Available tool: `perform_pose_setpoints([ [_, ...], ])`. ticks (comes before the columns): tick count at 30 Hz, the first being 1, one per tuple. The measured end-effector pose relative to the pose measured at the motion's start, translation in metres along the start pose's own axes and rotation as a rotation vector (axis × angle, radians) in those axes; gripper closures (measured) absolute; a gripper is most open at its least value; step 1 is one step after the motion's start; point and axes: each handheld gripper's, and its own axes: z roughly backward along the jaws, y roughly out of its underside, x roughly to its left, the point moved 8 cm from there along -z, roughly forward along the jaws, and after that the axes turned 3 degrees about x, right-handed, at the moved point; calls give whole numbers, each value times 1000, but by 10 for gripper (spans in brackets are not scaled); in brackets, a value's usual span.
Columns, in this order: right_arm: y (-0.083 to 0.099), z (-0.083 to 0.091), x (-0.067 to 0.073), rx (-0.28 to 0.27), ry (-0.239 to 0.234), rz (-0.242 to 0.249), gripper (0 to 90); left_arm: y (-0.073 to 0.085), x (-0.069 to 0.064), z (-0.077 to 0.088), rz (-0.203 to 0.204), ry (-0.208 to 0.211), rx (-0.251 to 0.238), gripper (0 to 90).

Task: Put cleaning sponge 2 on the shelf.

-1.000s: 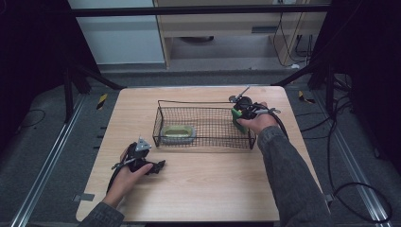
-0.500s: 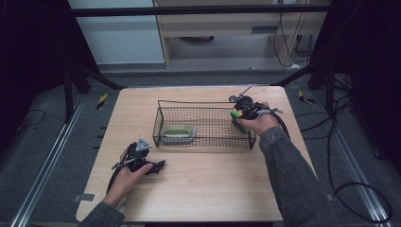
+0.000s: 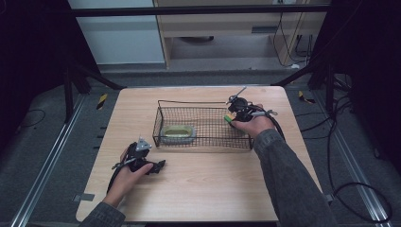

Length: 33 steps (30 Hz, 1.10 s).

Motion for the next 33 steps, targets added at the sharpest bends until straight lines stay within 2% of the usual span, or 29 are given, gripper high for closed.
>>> perform_pose_setpoints([
  [8,-5,-12,12,8,-32,0,499,0,0,0,-1,-1,0,0],
  [14,-10,-12,19,5,-46,-16,324,0,0,0,0,-1,0,0],
  [24,-14,13,14,-111,-18,-48,178,0,0,0,-3,0,4,0],
  [28,-9,20,10,-132,-15,-68,106,0,0,0,-4,0,4,0],
  [31,-3,25,9,-148,-24,-68,100,0,0,0,-3,0,4,0],
  [33,2,28,5,-166,-12,-73,99,0,0,0,-3,0,5,0],
])
